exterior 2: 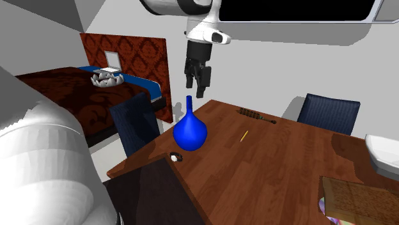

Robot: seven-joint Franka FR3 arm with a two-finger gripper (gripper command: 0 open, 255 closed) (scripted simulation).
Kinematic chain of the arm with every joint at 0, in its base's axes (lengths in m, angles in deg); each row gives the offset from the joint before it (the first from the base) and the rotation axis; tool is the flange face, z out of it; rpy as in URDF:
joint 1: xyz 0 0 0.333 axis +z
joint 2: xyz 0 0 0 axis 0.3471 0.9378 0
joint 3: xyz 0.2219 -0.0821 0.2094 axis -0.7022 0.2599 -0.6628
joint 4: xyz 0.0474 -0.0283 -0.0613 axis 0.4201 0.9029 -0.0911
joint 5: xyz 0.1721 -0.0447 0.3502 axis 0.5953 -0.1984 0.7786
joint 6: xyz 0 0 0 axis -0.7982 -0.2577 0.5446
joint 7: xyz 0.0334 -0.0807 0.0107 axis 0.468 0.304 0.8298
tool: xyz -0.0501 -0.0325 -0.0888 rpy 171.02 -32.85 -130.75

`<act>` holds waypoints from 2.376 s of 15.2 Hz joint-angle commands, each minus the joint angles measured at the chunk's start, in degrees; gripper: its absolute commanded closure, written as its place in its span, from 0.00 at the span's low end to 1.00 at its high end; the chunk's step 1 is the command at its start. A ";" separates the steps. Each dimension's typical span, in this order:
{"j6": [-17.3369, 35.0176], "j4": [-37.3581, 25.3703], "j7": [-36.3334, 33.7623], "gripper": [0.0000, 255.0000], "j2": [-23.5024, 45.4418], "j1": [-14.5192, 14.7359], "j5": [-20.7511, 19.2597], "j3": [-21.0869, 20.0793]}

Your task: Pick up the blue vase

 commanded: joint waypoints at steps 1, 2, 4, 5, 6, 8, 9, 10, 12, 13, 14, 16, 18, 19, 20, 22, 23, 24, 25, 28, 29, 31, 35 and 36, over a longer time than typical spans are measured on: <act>2.31 -1.96 -2.32 0.00 4.11 0.47 -0.15 -1.94; 3.25 -3.00 -3.50 0.00 6.05 0.71 -0.37 -2.85; 5.02 -5.29 -5.96 0.00 10.06 1.19 -1.10 -4.57; 5.84 -6.53 -7.24 0.00 12.12 1.46 -1.62 -5.37; 6.59 -7.84 -8.55 0.00 14.22 1.76 -2.23 -6.11; 7.93 -10.67 -11.24 0.00 18.52 2.44 -3.73 -7.44; 8.51 -12.19 -12.61 0.00 20.71 2.85 -4.61 -8.01; 9.00 -13.78 -13.99 0.00 22.94 3.32 -5.56 -8.51; 9.77 -17.18 -16.75 0.00 27.44 4.43 -7.63 -9.27; 10.04 -18.99 -18.10 0.00 29.72 5.09 -8.72 -9.53; 10.22 -20.89 -19.43 0.00 32.01 5.82 -9.82 -9.71; 10.32 -23.01 -20.78 0.00 34.46 6.76 -10.98 -9.72; 11.69 -22.37 -20.93 0.00 35.25 6.90 -11.34 -9.59; 12.37 -22.06 -21.01 0.00 35.66 6.97 -11.54 -9.52; 13.05 -21.77 -21.10 0.00 36.09 7.04 -11.74 -9.46; 14.39 -21.23 -21.28 0.00 36.96 7.18 -12.16 -9.31; 15.44 -20.84 -21.43 0.00 37.68 7.30 -12.50 -9.18; 15.45 -20.83 -21.43 0.00 37.67 7.30 -12.49 -9.18; 15.44 -20.84 -21.43 0.00 37.68 7.30 -12.50 -9.18; 15.46 -20.84 -21.45 1.00 37.69 7.32 -12.50 -9.18; 15.45 -20.85 -21.45 1.00 37.70 7.32 -12.51 -9.18; 15.44 -20.86 -21.46 1.00 37.69 7.32 -12.50 -9.19; 15.44 -20.84 -21.43 1.00 37.68 7.30 -12.50 -9.18; 14.78 -21.08 -21.33 1.00 37.22 7.22 -12.28 -9.26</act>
